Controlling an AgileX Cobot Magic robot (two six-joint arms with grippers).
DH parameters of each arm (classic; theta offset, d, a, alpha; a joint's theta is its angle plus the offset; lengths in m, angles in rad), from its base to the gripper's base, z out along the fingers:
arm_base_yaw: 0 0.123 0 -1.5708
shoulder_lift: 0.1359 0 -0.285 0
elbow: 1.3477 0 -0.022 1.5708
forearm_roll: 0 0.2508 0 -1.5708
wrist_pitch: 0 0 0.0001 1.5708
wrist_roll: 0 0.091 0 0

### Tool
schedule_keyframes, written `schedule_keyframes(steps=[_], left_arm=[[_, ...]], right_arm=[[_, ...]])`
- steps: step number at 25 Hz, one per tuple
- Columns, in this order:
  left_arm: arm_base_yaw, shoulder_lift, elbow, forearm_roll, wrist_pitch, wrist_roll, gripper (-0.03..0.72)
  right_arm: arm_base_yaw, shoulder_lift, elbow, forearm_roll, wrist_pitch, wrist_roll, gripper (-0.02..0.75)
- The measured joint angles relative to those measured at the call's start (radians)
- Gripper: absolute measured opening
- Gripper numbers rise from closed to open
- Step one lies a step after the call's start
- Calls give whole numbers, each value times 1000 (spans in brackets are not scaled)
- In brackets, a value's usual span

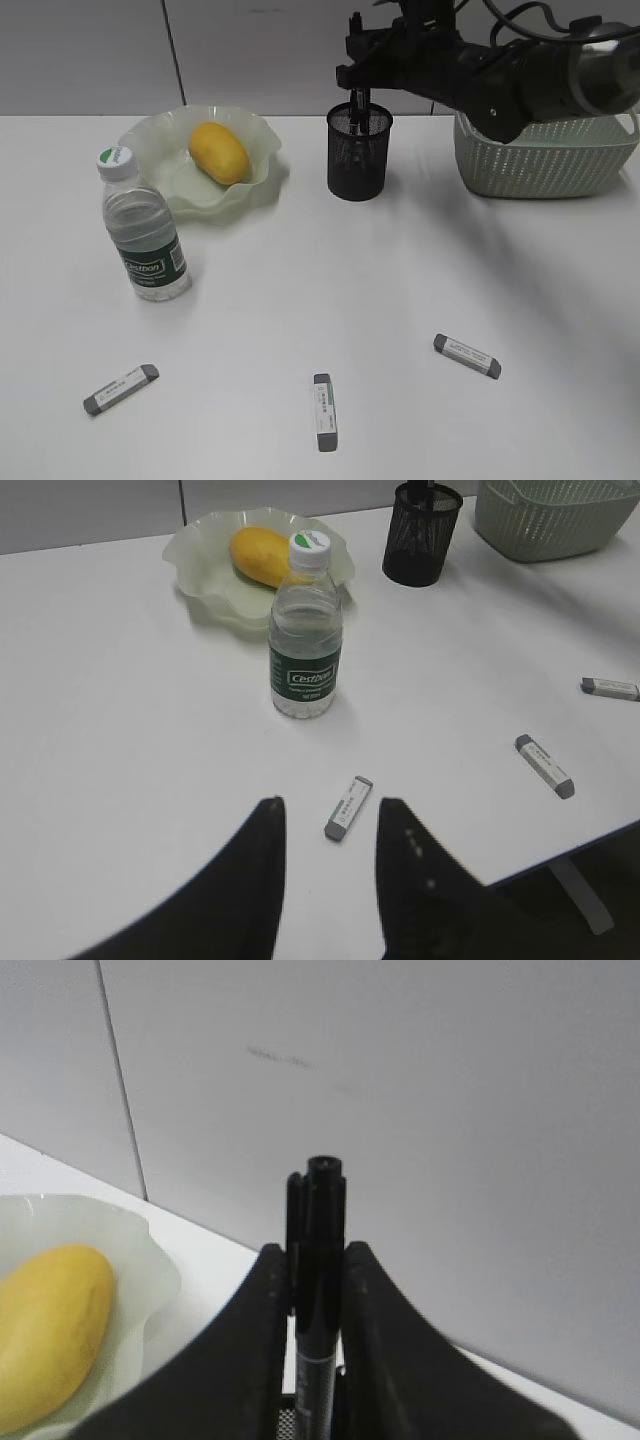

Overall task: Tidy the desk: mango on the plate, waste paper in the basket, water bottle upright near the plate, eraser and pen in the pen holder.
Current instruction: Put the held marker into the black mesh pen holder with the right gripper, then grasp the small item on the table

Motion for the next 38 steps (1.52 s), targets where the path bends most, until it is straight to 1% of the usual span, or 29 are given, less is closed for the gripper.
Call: schedule_keyframes(steps=[2,4,6,8,10,11,13,16,19,21,22,23,26,28,30,34,38], left_arm=[[0,0,0,0,0,0,233],[0,0,0,0,0,0,233],[0,0,0,0,0,0,235],[0,0,0,0,0,0,235],[0,0,0,0,0,0,235],[0,0,0,0,0,0,235],[0,0,0,0,0,0,235],[0,0,0,0,0,0,235],[0,0,0,0,0,0,235],[0,0,0,0,0,0,235],[0,0,0,0,0,0,235],[0,0,0,0,0,0,235],[0,0,0,0,0,0,235],[0,0,0,0,0,0,235],[0,0,0,0,0,0,235],[0,3,0,0,0,0,235],[0,97,0,4,0,0,237]], right_arm=[[0,9,0,1,11,-1,192],[0,10,0,2,16,-2,302],[0,10,-1,2,16,-2,387],[0,-4,-1,0,46,-2,438],[0,-51,-1,0,137,2,456],[1,-93,-1,0,223,14,461],[2,-195,-1,4,443,31,463],[4,-369,-2,15,918,25,454],[4,-529,34,36,1362,-52,404],[4,-663,97,71,1583,-102,355],[4,-721,145,98,1653,-118,339],[4,-786,201,128,1688,-129,324],[4,-1049,394,255,1726,-140,307],[4,-1254,521,290,1733,-144,305],[4,-1463,639,289,1734,-154,304],[4,-1821,776,292,1684,-196,301],[4,-2049,868,310,1653,-236,300]])
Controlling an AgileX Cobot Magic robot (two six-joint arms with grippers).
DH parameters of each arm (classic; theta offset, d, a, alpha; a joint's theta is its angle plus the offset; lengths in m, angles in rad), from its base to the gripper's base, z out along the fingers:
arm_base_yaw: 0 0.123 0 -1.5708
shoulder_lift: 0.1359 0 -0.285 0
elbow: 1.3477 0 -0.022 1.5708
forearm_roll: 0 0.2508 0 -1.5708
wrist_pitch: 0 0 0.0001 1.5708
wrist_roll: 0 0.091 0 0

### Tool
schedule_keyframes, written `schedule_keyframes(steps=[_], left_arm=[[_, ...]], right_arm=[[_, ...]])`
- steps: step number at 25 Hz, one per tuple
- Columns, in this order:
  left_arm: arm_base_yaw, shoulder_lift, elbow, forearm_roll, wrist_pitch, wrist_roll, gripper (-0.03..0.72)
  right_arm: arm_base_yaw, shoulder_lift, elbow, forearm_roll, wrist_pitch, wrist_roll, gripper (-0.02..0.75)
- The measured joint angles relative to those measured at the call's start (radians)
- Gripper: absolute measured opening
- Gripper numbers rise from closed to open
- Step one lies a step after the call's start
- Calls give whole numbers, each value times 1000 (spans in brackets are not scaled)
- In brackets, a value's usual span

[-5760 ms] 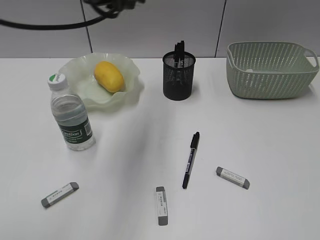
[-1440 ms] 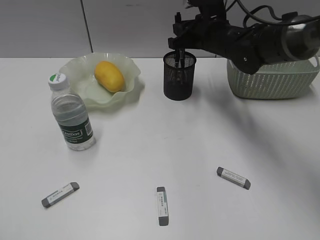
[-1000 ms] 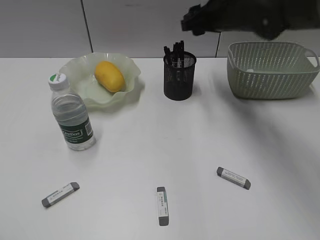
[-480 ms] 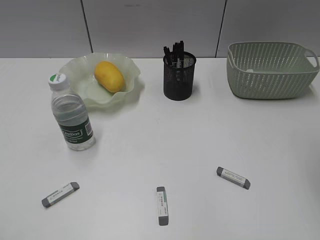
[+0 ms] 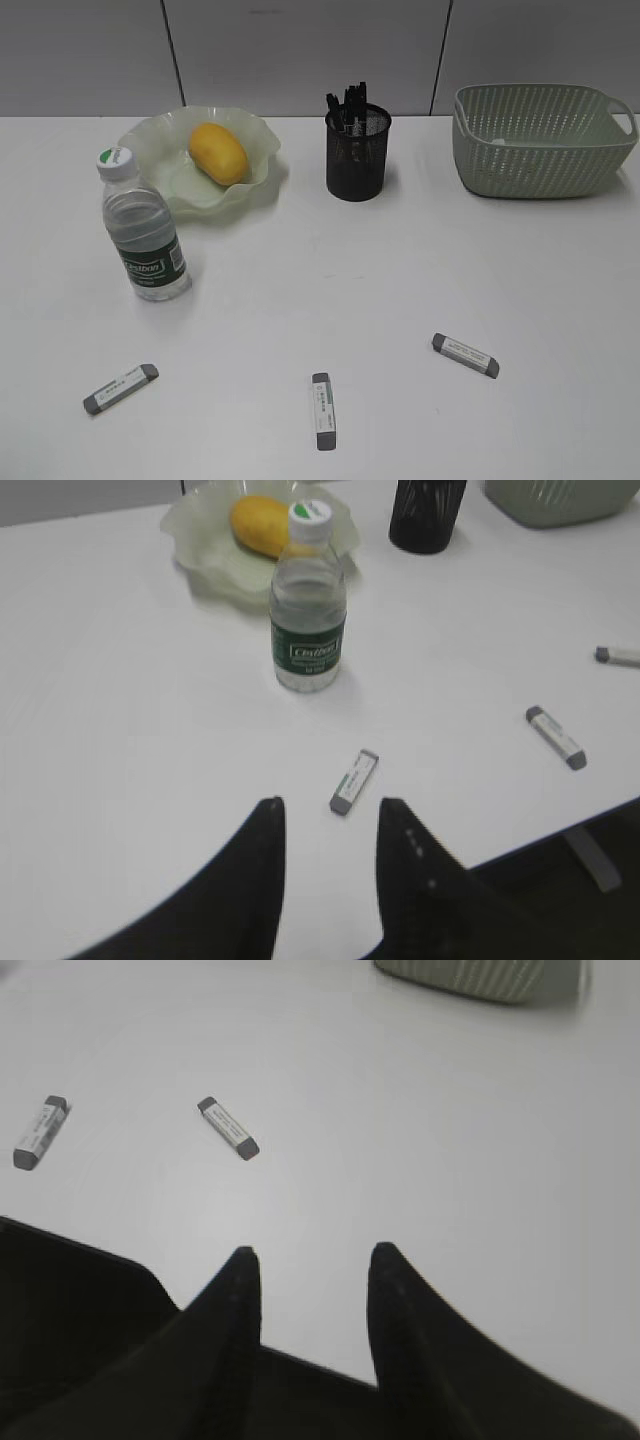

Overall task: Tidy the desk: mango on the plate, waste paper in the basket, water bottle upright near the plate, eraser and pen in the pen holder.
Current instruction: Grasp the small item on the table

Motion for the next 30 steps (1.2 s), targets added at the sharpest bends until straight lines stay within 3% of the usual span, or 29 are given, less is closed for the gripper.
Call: schedule_keyframes(steps=[4,10,20,30], left_arm=[[0,218,0,12,-5,0,263],[0,681,-84,22,-131,51,393],[0,1443,-295,26,-249,258,424],[0,1690,-308,31,-470,295,416]], right_arm=[[0,-101,45,25,-67,-15,300],[0,-109,59,25,-81,-15,300],[0,-109,59,25,-82,-21,300],[0,-109,59,25,-83,-22,300]])
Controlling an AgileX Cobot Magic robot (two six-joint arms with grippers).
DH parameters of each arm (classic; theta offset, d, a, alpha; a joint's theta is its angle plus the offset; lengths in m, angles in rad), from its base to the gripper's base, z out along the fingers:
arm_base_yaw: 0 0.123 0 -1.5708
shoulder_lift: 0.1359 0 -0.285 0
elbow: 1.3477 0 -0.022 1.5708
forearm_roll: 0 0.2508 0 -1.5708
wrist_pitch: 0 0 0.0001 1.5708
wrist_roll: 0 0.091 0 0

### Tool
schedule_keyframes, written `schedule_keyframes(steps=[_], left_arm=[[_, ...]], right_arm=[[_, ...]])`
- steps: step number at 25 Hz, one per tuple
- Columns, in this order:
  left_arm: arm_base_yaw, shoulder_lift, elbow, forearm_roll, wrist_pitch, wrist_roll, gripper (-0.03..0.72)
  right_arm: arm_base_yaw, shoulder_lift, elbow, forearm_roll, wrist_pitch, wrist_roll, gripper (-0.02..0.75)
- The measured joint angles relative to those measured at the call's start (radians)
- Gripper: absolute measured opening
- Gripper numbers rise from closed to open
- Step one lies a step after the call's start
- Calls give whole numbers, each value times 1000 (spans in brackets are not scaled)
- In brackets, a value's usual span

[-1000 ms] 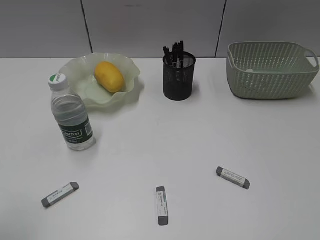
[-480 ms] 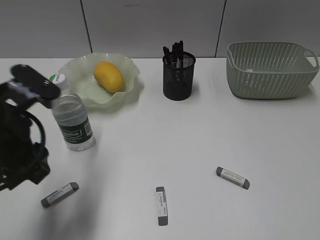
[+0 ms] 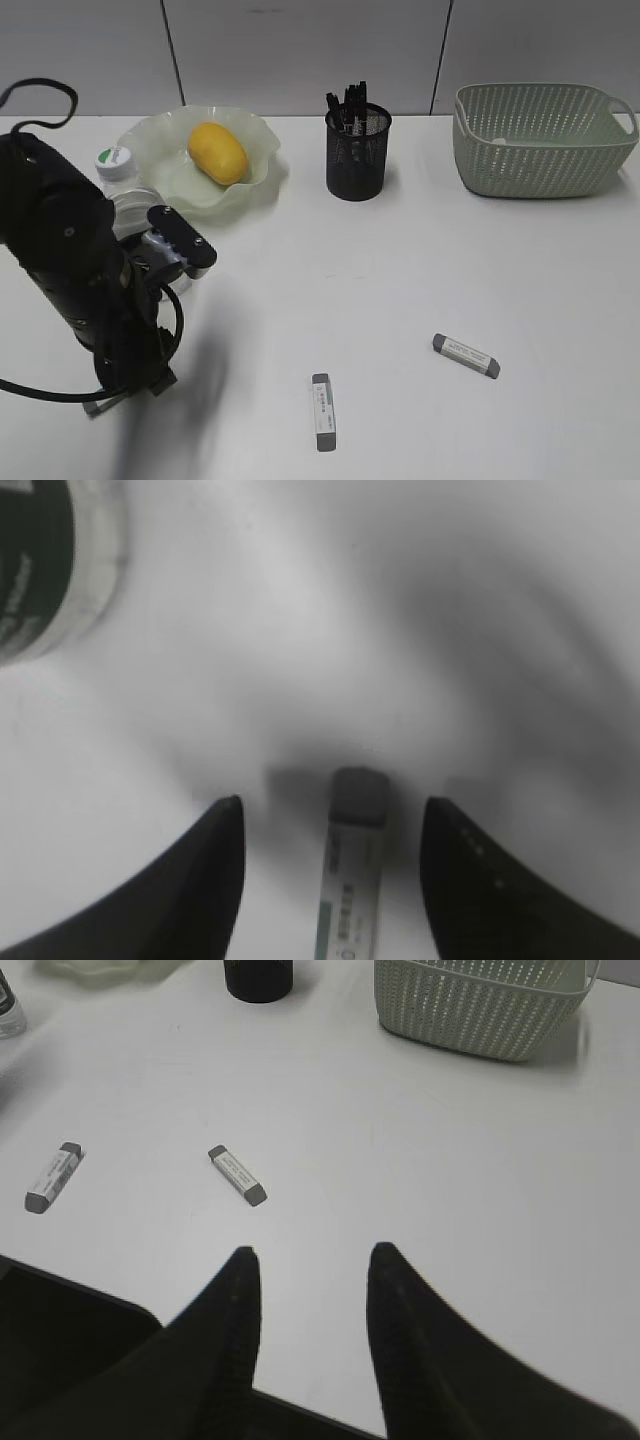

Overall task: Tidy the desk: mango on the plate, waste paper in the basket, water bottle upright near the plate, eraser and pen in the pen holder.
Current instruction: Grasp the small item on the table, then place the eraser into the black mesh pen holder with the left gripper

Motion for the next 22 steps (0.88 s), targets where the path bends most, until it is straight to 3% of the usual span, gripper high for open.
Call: schedule_keyframes(steps=[6,9,10,15,18,22], left_arm=[[0,52,-7,8,-24,21,321],[0,57,-9,3,-28,23,153],[0,54,-9,-1,-30,24,130],[0,-52,-3,-92,-77,27,132],[-2,-191,-1,-190,-259,27,132],[-25,-261,-1,-251,-720,27,132]], right_arm=[[0,0,0,0,0,-1,300],[0,0,0,0,0,-1,300],[0,0,0,0,0,-1,300],[0,0,0,0,-1,-1,300],[0,0,0,0,-1,-1,300],[0,0,0,0,-1,-1,300]])
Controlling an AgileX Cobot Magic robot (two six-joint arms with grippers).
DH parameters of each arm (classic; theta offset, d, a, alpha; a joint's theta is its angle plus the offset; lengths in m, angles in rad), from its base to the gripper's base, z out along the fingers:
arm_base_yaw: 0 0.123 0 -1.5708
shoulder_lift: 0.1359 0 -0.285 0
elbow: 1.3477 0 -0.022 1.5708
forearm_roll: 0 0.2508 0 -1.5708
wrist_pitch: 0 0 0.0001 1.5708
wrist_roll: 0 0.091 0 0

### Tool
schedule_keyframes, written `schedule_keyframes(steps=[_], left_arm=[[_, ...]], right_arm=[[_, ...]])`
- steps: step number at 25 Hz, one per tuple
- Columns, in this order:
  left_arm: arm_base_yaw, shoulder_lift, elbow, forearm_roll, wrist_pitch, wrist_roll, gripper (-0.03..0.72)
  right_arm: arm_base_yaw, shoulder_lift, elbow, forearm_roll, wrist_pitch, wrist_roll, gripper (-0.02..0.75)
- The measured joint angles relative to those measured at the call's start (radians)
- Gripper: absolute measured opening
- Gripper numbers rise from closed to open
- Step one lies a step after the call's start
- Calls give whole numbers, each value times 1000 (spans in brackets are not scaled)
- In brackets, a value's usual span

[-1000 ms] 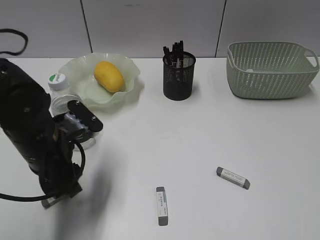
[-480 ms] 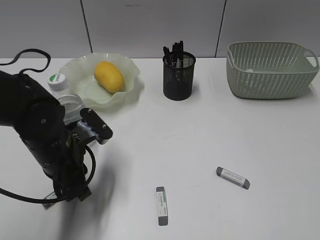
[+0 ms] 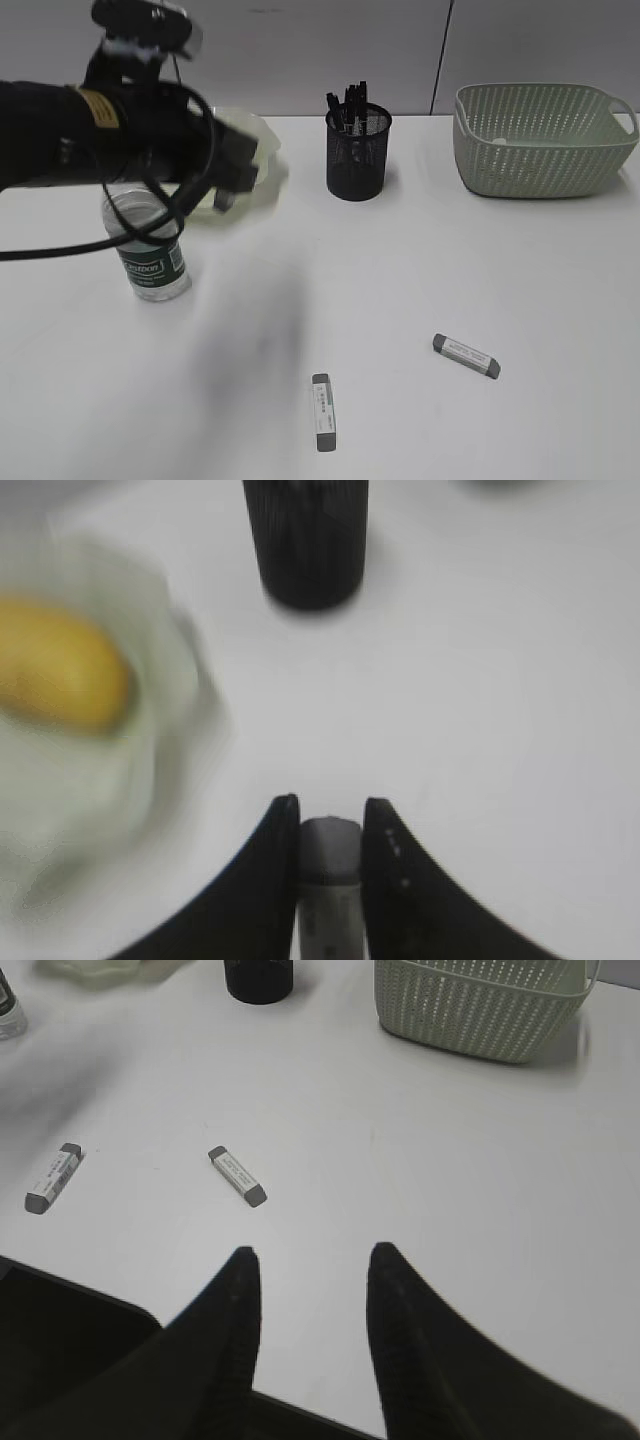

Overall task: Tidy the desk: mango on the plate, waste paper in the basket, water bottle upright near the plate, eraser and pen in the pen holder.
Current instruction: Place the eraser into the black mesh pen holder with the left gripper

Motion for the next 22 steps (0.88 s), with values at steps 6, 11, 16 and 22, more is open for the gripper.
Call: schedule_keyframes(steps=[6,11,16,22], left_arm=[[-19,238,-103,72,-611,-42,132],[-21,528,-354,169,-717,-82,132],[-21,684,-565,175,-674,-87,132],[5,775,-653,176,-657,-88,132]], right_arm=[[0,0,0,0,-1,-1,300],[0,0,0,0,-1,-1,300],[0,0,0,0,-1,-1,300],[0,0,0,-1,-1,-1,300]])
